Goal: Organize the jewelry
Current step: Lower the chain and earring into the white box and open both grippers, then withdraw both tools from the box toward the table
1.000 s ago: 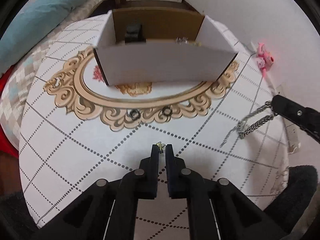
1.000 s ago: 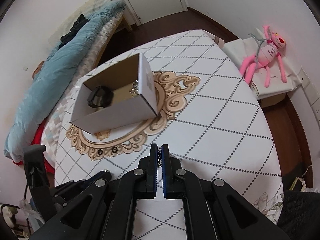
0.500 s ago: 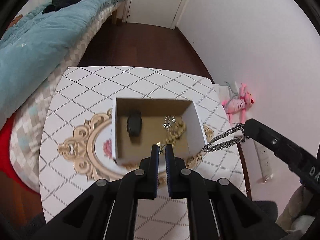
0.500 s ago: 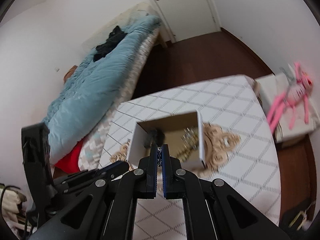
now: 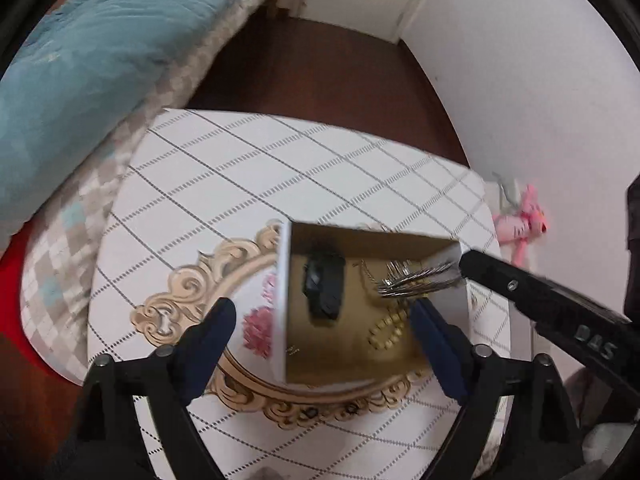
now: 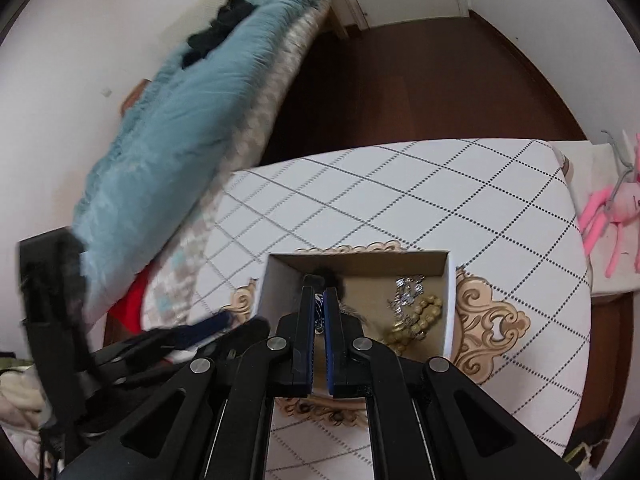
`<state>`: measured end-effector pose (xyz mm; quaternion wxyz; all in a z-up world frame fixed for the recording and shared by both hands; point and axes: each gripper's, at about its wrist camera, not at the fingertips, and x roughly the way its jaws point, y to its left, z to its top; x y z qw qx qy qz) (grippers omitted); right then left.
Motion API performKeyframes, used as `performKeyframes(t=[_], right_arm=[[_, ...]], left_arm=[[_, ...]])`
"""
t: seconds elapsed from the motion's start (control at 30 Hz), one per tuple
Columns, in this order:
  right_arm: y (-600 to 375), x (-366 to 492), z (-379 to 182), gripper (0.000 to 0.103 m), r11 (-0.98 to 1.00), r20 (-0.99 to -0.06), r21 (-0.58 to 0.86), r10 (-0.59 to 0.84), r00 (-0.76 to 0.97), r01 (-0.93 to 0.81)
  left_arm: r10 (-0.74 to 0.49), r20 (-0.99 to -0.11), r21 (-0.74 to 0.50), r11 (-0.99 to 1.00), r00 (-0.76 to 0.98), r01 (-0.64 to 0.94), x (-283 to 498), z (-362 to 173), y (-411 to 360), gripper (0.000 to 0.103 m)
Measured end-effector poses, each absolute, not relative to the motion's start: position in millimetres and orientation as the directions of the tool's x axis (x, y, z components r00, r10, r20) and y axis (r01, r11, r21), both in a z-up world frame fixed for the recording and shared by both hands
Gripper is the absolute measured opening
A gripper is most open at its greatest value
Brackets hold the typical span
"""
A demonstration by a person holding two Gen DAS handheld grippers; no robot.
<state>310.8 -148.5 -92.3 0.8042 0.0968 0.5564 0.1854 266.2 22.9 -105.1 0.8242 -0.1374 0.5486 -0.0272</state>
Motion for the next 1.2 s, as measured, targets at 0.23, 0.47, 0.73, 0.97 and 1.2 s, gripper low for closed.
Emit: performKeyframes(t=[0.23, 0.47, 0.73, 0.97, 1.2], right_arm=[[-154.6, 319.5, -99.4, 0.061, 0.932, -0.876, 0.317, 0.359, 0.322, -0.176], [-165.7, 295.6, -114.8, 0.101, 0.992, -0.918, 0.025, 0.072, 0.390, -0.123], [-180.5, 266.5, -136.0, 0.103, 0.996, -0.916, -0.060, -0.028, 0.400, -0.068], [-184.2, 244.8, -105.2, 0.103, 0.998, -0.879, -0.040, -0.010, 0.477, -0.053], [-183.8, 215.2, -65.3, 0.103, 0.998, -0.833, -0.021, 0.015, 0.553, -0.058]], left_arm=[[-0.062, -0.907, -0.136, 0.979, 0.416, -0.151, 264.8, -104.8, 38.8, 0.101], [0.052, -0.892, -0.022, 0.987, 0.448, -0.158, 250.6, -115.5, 38.1, 0.103], [0.069, -0.890, 0.009, 0.991, 0.451, -0.136, 237.3, -122.0, 25.2, 0.103], [0.066, -0.860, 0.001, 0.992, 0.506, -0.127, 217.5, -93.9, 15.6, 0.103], [0.048, -0.827, -0.019, 0.994, 0.561, -0.112, 192.8, -63.4, 7.7, 0.103]])
